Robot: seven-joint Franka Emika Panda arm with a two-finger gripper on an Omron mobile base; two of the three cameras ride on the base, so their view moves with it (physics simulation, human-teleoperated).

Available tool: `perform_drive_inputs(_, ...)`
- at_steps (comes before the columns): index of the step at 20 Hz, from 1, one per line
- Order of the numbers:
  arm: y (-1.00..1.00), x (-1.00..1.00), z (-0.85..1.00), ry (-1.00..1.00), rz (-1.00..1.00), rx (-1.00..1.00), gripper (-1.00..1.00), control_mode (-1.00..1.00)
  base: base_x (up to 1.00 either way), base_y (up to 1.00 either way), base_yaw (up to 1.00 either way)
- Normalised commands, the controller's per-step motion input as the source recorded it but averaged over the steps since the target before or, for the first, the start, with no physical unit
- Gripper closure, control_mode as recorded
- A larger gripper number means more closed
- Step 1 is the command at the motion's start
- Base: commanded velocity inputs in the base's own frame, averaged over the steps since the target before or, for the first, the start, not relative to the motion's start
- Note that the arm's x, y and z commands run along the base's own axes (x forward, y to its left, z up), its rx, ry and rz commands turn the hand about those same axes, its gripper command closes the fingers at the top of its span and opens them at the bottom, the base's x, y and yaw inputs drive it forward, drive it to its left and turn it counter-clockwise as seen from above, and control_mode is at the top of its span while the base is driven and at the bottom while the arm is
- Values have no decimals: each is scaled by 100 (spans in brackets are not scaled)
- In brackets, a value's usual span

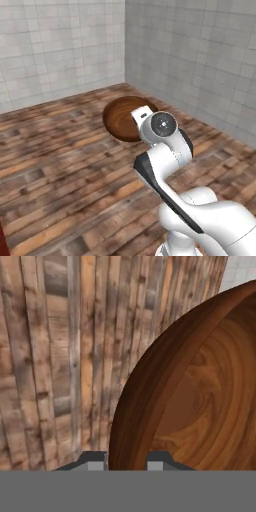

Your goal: Move the bowls from the cabinet to the plates on the dining table.

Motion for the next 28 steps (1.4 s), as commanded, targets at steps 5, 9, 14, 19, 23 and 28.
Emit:
perform_drive_inputs(5, 0, 0, 0, 0, 0, 0, 100, 100, 100, -4, -1)
perform_drive_inputs(9, 0, 0, 0, 0, 0, 0, 100, 100, 100, 0, 0)
perform_drive_inputs(14, 0, 0, 0, 0, 0, 0, 100, 100, 100, 0, 5)
perform_drive_inputs(19, 0, 0, 0, 0, 0, 0, 100, 100, 100, -5, 21)
perform_drive_inputs(23, 0, 0, 0, 0, 0, 0, 100, 100, 100, -1, 36)
perform_drive_inputs(28, 0, 0, 0, 0, 0, 0, 100, 100, 100, -1, 41)
